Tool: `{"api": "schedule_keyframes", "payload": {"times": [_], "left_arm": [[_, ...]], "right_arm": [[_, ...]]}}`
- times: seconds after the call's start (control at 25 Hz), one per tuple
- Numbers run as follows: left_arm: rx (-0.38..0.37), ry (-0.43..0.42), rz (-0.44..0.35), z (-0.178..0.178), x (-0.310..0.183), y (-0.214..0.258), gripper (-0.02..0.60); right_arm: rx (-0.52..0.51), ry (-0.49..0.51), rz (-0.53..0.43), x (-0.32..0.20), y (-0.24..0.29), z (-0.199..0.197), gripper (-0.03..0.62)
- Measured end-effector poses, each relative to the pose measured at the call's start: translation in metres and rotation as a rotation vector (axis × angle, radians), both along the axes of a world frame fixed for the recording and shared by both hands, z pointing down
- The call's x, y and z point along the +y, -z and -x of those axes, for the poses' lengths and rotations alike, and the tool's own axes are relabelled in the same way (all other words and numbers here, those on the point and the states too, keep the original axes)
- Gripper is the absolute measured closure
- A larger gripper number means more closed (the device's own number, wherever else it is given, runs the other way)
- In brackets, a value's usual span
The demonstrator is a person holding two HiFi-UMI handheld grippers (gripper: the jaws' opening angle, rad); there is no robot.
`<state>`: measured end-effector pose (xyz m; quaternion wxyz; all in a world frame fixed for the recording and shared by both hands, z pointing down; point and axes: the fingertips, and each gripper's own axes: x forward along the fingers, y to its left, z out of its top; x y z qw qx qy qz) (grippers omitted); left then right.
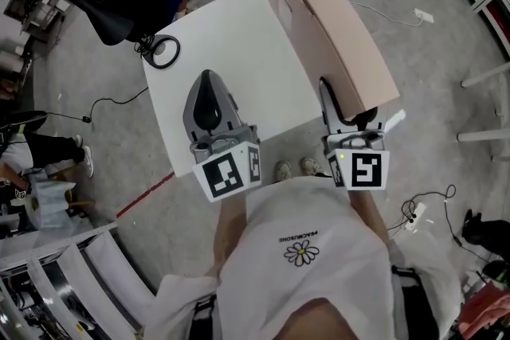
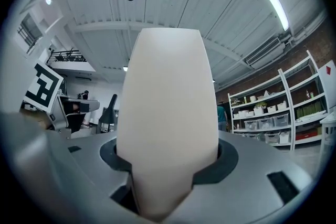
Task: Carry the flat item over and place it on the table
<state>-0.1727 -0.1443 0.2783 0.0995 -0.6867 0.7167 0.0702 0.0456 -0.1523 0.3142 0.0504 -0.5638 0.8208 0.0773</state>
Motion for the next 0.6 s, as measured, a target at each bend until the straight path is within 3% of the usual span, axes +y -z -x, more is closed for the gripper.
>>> {"api": "schedule_keyframes", "payload": {"times": [0.2,0.28,0.48,0.6], "left_arm": [[0.010,0.023,0.014,0.006,0.003,-0.007,0.569],[0.012,0.025,0.021,0.004,0.002,-0.008,0.569],[0.003,0.025,0.024,0.006,0.000,-0.007,0.569],[-0.004,0.032,0.028,0.008,-0.001,-0.008,0.569]], "right_arm": [[0.025,0.002,0.019,-0.012,-0.007,0.004,0.312],[-0.040,0.017,0.075,-0.022,-0.014,0.001,0.312],[-0.426,0.109,0.342,-0.052,-0.049,-0.001,0.312],[-0.738,0.191,0.540,-0.065,-0.083,-0.001,0.312]]}}
